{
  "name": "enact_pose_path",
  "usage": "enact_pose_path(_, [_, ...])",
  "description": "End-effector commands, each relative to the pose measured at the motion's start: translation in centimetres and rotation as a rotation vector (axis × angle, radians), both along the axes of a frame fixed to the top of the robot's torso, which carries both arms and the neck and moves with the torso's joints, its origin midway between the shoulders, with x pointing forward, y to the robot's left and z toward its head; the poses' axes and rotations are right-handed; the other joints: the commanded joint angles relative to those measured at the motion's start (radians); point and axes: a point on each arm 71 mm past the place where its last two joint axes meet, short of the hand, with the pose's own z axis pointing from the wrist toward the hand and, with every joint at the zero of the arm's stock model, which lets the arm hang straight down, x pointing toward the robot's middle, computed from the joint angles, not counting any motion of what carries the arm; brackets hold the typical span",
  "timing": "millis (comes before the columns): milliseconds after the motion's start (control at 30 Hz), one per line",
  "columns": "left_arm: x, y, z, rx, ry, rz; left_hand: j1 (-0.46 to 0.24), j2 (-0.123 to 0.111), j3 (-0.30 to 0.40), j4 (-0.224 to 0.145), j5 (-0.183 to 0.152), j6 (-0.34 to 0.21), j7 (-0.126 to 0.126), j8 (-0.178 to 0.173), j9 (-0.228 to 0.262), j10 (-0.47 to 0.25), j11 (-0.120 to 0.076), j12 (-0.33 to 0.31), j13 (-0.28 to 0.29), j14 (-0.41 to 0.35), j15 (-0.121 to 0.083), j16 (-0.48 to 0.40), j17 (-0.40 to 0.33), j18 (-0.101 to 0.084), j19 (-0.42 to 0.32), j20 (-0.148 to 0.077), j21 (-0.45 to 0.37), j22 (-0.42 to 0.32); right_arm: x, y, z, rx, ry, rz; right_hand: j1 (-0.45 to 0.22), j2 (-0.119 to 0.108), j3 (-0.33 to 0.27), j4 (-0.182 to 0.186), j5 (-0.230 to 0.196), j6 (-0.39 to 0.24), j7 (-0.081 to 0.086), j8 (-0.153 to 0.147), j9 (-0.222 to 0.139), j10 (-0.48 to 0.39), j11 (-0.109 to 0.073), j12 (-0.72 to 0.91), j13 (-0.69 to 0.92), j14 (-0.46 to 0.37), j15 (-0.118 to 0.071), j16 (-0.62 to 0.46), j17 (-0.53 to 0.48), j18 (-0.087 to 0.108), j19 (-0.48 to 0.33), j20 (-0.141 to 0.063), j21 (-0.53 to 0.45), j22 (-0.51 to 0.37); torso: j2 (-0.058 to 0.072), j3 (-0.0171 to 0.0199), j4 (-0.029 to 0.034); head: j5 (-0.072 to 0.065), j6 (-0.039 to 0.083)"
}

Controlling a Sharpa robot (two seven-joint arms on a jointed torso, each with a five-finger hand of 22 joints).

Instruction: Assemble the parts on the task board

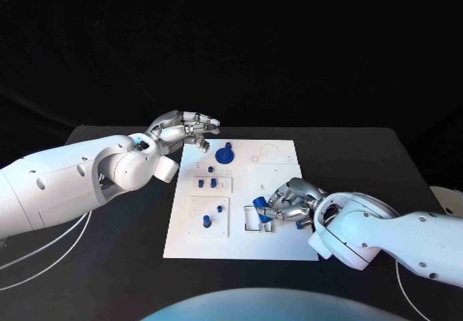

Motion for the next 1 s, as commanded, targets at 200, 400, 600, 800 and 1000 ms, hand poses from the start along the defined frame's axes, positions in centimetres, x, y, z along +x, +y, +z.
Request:
enact_pose_path(200, [-0.1, -0.3, 0.1, -0.009, -0.003, -0.020, -0.004, 0.002, -0.006, 0.001, 0.006, -0.008, -0.002, 0.006, 0.002, -0.009, -0.001, 0.004, -0.001, -0.008, -0.001, 0.001, -0.001, 0.019, -0.001, 0.004, -0.005, -0.002, 0.1, 1.1, -1.0, -0.028, 0.045, 0.052, -0.027, -0.009, -0.018, -0.001, -0.037, 0.047, -0.046, 0.006, 0.021, 0.005, 0.002, 0.005, 0.059, 0.094, -0.003, 0.004, 0.210, -0.016, 0.014, -0.001, 0.003, 0.163, 0.000, 0.0002, -0.0002, 0.001, 0.000])
enact_pose_path(400, [-0.1, -0.1, 0.1, -0.008, -0.003, -0.019, -0.004, 0.002, -0.006, 0.001, 0.006, -0.008, -0.002, 0.006, 0.002, -0.009, -0.001, 0.004, -0.001, -0.008, -0.001, 0.001, -0.001, 0.019, -0.001, 0.004, -0.005, -0.002, 0.3, 1.3, -1.3, -0.036, 0.053, 0.059, -0.038, -0.006, -0.028, -0.001, -0.057, 0.048, -0.046, 0.006, 0.021, 0.005, 0.002, 0.006, 0.061, 0.094, -0.002, 0.004, 0.211, -0.016, 0.014, -0.001, 0.002, 0.164, 0.001, 0.0011, -0.0001, 0.004, -0.002])
enact_pose_path(600, [-0.1, 0.0, 0.1, -0.007, -0.002, -0.016, -0.004, 0.002, -0.006, 0.001, 0.006, -0.008, -0.002, 0.006, 0.002, -0.009, -0.001, 0.004, -0.001, -0.008, -0.001, 0.001, -0.001, 0.019, -0.001, 0.004, -0.005, -0.002, 0.3, 1.4, -1.5, -0.042, 0.062, 0.069, -0.043, -0.006, -0.032, -0.001, -0.061, 0.049, -0.046, 0.006, 0.021, 0.006, 0.002, 0.006, 0.061, 0.094, -0.002, 0.004, 0.211, -0.016, 0.014, -0.001, 0.003, 0.165, 0.001, 0.0014, -0.0025, 0.007, -0.004])
enact_pose_path(800, [-0.1, -0.1, 0.1, -0.007, -0.001, -0.018, -0.004, 0.002, -0.006, 0.001, 0.006, -0.008, -0.002, 0.006, 0.002, -0.009, -0.001, 0.004, -0.001, -0.008, -0.001, 0.001, -0.001, 0.019, -0.001, 0.004, -0.005, -0.002, 0.4, 1.4, -1.5, -0.051, 0.053, 0.068, -0.046, -0.005, -0.036, -0.001, -0.065, 0.050, -0.046, 0.005, 0.022, 0.004, 0.003, 0.003, 0.059, 0.093, -0.002, 0.003, 0.208, -0.015, 0.013, -0.001, -0.001, 0.164, 0.001, 0.0021, -0.0009, 0.007, -0.005])
enact_pose_path(1000, [-0.1, 0.0, 0.1, -0.006, -0.001, -0.017, -0.004, 0.003, -0.006, 0.002, 0.007, -0.009, -0.001, 0.007, 0.002, -0.011, -0.001, 0.005, -0.002, -0.009, 0.000, 0.002, -0.002, 0.019, -0.001, 0.004, -0.007, -0.002, 0.6, 1.3, -1.6, -0.058, 0.046, 0.066, -0.055, -0.006, -0.046, 0.000, -0.071, 0.048, -0.045, 0.004, 0.021, 0.001, 0.003, -0.002, 0.054, 0.092, -0.002, 0.002, 0.205, -0.014, 0.012, 0.000, -0.005, 0.163, 0.001, 0.0011, -0.0003, 0.006, -0.006])
